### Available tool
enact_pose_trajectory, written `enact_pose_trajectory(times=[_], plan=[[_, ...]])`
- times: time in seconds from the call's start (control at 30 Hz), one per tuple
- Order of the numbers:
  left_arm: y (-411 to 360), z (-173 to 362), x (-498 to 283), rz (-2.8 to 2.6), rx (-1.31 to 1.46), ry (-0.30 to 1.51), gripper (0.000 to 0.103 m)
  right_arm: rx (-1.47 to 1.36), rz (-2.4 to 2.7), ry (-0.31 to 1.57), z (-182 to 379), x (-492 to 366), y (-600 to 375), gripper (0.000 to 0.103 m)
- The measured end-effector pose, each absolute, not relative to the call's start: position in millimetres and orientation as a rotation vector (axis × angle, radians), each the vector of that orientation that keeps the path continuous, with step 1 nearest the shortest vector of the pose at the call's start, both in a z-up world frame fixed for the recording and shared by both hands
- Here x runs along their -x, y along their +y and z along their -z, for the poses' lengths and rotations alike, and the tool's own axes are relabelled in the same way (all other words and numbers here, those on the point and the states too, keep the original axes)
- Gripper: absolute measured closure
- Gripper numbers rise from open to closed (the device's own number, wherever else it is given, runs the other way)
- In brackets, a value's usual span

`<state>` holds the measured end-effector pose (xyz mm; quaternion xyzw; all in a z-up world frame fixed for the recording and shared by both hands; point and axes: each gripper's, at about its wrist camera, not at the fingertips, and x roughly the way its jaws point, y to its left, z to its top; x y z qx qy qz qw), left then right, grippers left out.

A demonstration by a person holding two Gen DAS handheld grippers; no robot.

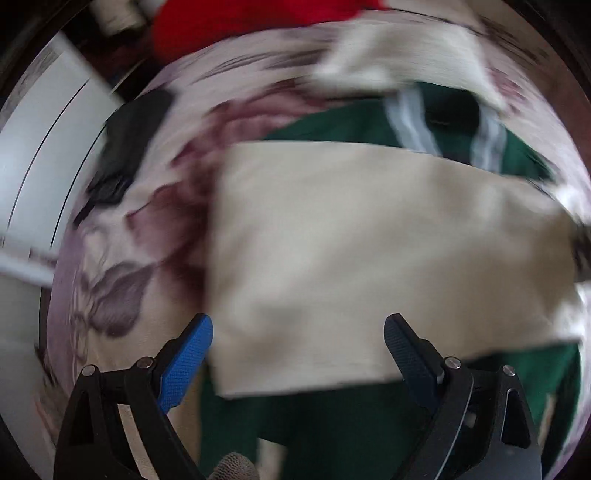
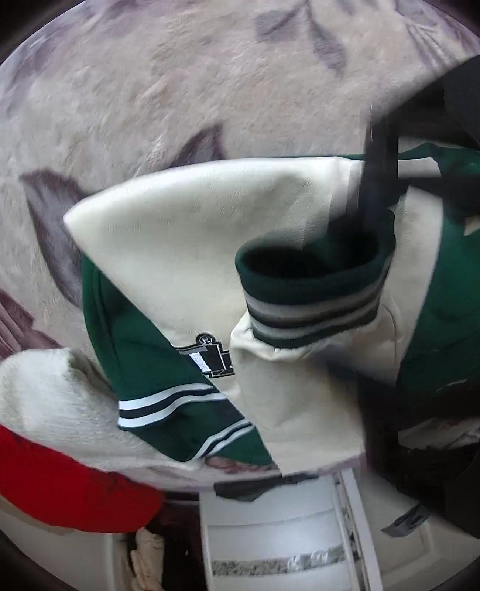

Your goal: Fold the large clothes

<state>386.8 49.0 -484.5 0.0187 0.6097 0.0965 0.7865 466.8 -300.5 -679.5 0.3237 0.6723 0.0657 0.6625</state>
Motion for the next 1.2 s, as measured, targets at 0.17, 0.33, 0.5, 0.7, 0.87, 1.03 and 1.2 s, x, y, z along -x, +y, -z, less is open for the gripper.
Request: enact_pose_trajectory(times=[0.17, 0.33, 0.5, 0.7, 0.87, 1.03, 1.2], plan=[[88, 512, -403, -0.286, 0.038, 1.335, 0.008, -0.698, 0.076, 1.474, 674, -453, -327, 0.093], [88, 510, -417, -0.286, 0.056, 1.331, 0.008, -0.788, 0.01, 1.612, 698, -446, -343, 0.048], [64, 482, -427, -0.287, 0.017, 1.256, 0.008, -0.905, 0.116, 1.422, 660, -467, -393, 0.037], [5, 493, -484, -0.227, -0.036, 1.22, 0.0, -0.785, -0.001, 1.534, 705, -578, -393, 0.019], [-36, 500, -511, -0.192, -0.107, 1.192, 0.0, -0.861, -0.125, 1.868, 792, -604, -360, 0.008], [-60, 505, -510, -0.157, -0.202, 1.171, 0.0, -0.715, -0.066, 1.778, 766, -606, -333, 0.087], [-72, 506, -505, -0.125, -0.245, 1.177, 0.0, -0.469, 0.036, 1.611, 727, -614, -324, 0.095]])
